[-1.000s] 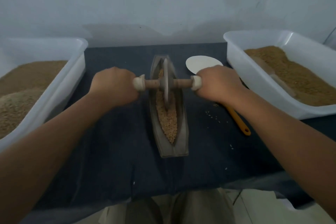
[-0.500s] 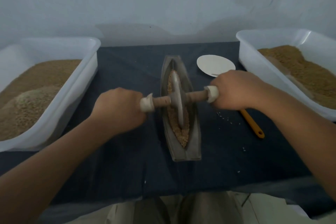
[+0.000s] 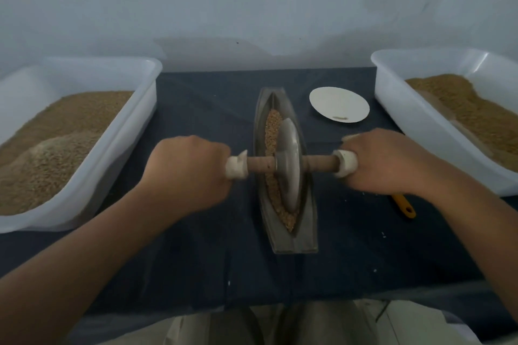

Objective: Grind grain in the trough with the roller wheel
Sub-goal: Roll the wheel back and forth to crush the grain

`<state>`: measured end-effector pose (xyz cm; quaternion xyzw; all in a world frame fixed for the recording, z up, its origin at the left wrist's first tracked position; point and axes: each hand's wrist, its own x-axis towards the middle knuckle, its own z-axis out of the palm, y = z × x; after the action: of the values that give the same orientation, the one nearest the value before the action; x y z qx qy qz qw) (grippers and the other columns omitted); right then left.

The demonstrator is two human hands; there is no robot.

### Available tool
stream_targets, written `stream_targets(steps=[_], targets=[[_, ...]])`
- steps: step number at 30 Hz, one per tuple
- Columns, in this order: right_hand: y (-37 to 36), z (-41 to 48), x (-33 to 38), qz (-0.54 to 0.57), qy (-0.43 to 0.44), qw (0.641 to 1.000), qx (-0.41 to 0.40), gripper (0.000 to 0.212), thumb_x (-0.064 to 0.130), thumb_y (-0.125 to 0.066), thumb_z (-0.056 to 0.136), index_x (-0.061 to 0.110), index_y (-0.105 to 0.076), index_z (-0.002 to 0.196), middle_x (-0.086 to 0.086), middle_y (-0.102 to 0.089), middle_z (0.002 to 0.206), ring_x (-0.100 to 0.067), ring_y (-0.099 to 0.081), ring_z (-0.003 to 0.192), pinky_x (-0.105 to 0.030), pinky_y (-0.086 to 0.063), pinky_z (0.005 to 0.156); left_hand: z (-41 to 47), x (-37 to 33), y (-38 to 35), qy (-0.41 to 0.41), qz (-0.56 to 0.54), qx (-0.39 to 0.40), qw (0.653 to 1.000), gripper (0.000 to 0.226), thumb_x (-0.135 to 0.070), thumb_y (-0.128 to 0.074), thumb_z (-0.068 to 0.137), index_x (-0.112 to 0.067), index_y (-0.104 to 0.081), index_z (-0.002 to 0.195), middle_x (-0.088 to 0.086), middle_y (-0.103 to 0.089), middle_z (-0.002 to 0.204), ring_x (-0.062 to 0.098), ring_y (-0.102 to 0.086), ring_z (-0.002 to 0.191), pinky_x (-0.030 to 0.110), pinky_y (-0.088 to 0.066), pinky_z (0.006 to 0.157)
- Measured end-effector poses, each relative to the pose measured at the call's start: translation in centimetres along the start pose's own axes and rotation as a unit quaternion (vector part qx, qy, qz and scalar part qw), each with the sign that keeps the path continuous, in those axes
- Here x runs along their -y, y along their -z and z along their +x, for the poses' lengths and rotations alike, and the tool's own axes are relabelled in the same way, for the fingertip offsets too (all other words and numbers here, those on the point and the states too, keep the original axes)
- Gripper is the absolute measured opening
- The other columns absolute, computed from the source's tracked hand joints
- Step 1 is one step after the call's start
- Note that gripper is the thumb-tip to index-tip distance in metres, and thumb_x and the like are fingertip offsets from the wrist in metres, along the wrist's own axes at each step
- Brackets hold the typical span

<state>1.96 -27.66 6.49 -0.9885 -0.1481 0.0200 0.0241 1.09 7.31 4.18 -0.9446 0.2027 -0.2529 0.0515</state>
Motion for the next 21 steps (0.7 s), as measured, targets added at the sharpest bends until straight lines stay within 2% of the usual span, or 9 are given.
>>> stream_targets(steps=[2,4,7,9,11,14,16,18,21], targets=[[-0.6,1.4,-0.1,-0.025,-0.022,0.999,-0.033,0.036,0.067,-0.047,0.064,0.034,-0.061,0.069,0.013,-0.062,0.06,-0.003,-0.056,0.058,-0.028,-0.039,0.049,1.3,0.1,-1.3,0.023,-0.006,0.019,1.0,0.046,-0.059,-0.048,0.086,-0.029,-0.032,0.055,-0.012,-0.036,0.048,0.016,-0.03,0.039,0.02,-0.015,0.048],[-1.0,4.1,0.1,-0.057,-0.036,0.993,-0.102,0.036,0.063,-0.048,0.074,0.029,-0.058,0.068,0.009,-0.058,0.063,-0.01,-0.052,0.059,-0.029,-0.04,0.051,4.2,0.5,-3.1,0.06,-0.009,0.056,0.997,0.042,-0.058,-0.046,0.087,-0.027,-0.042,0.058,-0.008,-0.049,0.057,0.019,-0.041,0.047,0.025,-0.028,0.05],[-0.5,7.5,0.7,-0.062,-0.056,0.977,-0.197,0.035,0.055,-0.046,0.08,0.023,-0.052,0.068,0.006,-0.05,0.063,-0.015,-0.042,0.056,-0.031,-0.038,0.054,8.8,1.4,-4.3,0.104,-0.023,0.101,0.989,0.033,-0.052,-0.052,0.086,-0.025,-0.051,0.067,-0.003,-0.061,0.073,0.027,-0.058,0.066,0.033,-0.043,0.061],[0.2,8.1,0.9,-0.057,-0.07,0.982,-0.169,0.03,0.05,-0.045,0.077,0.022,-0.051,0.069,0.006,-0.052,0.065,-0.015,-0.046,0.059,-0.032,-0.039,0.056,9.9,1.3,-3.8,0.105,-0.027,0.119,0.987,0.033,-0.053,-0.053,0.085,-0.025,-0.054,0.068,-0.004,-0.06,0.073,0.027,-0.059,0.068,0.033,-0.045,0.062],[0.4,7.2,0.5,-0.045,-0.068,0.993,-0.087,0.025,0.049,-0.052,0.078,0.025,-0.057,0.073,0.006,-0.059,0.073,-0.017,-0.055,0.067,-0.033,-0.045,0.058,8.6,0.9,-2.9,0.084,-0.015,0.12,0.989,0.031,-0.051,-0.054,0.086,-0.026,-0.053,0.067,-0.007,-0.055,0.069,0.024,-0.054,0.063,0.031,-0.042,0.059],[0.1,3.0,0.0,-0.011,-0.044,0.996,0.079,0.026,0.054,-0.061,0.071,0.028,-0.064,0.071,0.006,-0.067,0.07,-0.012,-0.063,0.065,-0.033,-0.05,0.056,4.1,0.1,-1.3,0.01,0.025,0.064,0.998,0.032,-0.048,-0.059,0.08,-0.03,-0.045,0.058,-0.012,-0.043,0.054,0.012,-0.038,0.045,0.022,-0.023,0.048],[0.4,0.8,0.2,0.031,-0.027,0.992,0.117,0.037,0.064,-0.054,0.059,0.031,-0.066,0.071,0.009,-0.069,0.066,-0.006,-0.065,0.059,-0.032,-0.051,0.053,2.1,-0.1,-0.5,-0.008,0.025,0.028,0.999,0.038,-0.049,-0.064,0.075,-0.031,-0.038,0.053,-0.014,-0.035,0.046,0.008,-0.029,0.039,0.018,-0.015,0.048],[0.5,0.9,0.2,0.027,-0.015,0.995,0.095,0.04,0.069,-0.044,0.053,0.043,-0.066,0.075,0.019,-0.067,0.067,-0.005,-0.063,0.057,-0.031,-0.045,0.05,1.9,0.2,-1.2,0.015,0.007,0.051,0.999,0.037,-0.054,-0.059,0.078,-0.03,-0.044,0.055,-0.014,-0.039,0.048,0.008,-0.033,0.041,0.02,-0.017,0.047],[-0.2,4.4,0.1,-0.042,-0.02,0.998,-0.051,0.035,0.063,-0.048,0.066,0.031,-0.06,0.066,0.007,-0.059,0.061,-0.011,-0.057,0.061,-0.03,-0.042,0.052,4.6,0.7,-3.1,0.079,-0.033,0.112,0.99,0.031,-0.055,-0.054,0.08,-0.029,-0.055,0.063,-0.012,-0.053,0.06,0.011,-0.046,0.052,0.024,-0.027,0.048]])
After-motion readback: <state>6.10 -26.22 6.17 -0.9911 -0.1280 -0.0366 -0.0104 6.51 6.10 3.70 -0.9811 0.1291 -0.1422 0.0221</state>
